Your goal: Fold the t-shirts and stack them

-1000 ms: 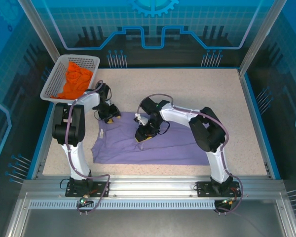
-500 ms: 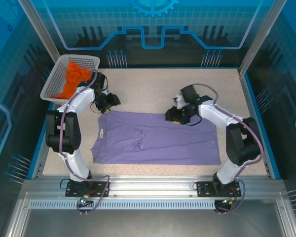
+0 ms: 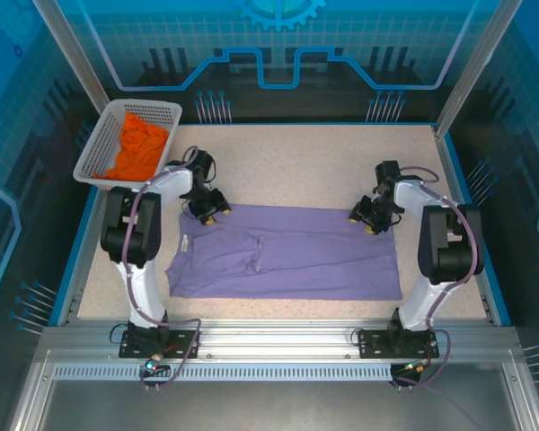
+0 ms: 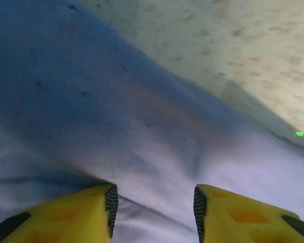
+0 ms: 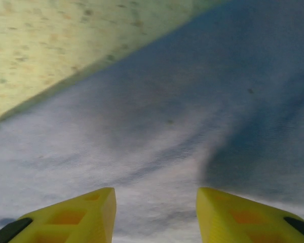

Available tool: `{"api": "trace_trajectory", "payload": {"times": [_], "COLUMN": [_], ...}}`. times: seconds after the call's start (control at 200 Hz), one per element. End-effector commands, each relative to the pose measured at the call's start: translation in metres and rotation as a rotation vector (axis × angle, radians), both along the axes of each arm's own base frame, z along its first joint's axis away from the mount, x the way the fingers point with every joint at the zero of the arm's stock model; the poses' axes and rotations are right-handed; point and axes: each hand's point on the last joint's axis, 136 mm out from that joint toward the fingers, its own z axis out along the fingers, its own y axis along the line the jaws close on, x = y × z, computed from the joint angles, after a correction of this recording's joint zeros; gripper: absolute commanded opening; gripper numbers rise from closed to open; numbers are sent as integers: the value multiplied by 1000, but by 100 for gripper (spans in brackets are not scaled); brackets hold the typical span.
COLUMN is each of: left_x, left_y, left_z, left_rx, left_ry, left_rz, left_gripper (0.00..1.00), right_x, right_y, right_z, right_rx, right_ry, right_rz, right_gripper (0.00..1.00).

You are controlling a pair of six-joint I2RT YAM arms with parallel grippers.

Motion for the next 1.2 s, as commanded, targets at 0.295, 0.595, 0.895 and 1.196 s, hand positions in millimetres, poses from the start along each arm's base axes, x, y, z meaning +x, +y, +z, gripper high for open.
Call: {"api": "trace_trajectory", "payload": {"times": [0.295, 0.595, 0.895, 1.196], "left_x": [79, 185, 273, 286], "left_y": [-52, -123, -189, -204], "left_z": [-40, -22, 9, 97], "left_rx": [54, -95, -445, -524], "left_ry": [28, -217, -582, -739], "left_rz": [-37, -36, 92, 101], "left_gripper": [46, 46, 46, 60], "right_x": [-43, -77, -108, -92], "right_y": [-4, 17, 68, 128], "right_z": [-25, -15, -9, 2], "right_rx": [43, 73, 144, 309], "right_ry": [243, 323, 413, 425], "right_rz": [-62, -30, -68, -91], "right_gripper": [47, 47, 48, 56]}}
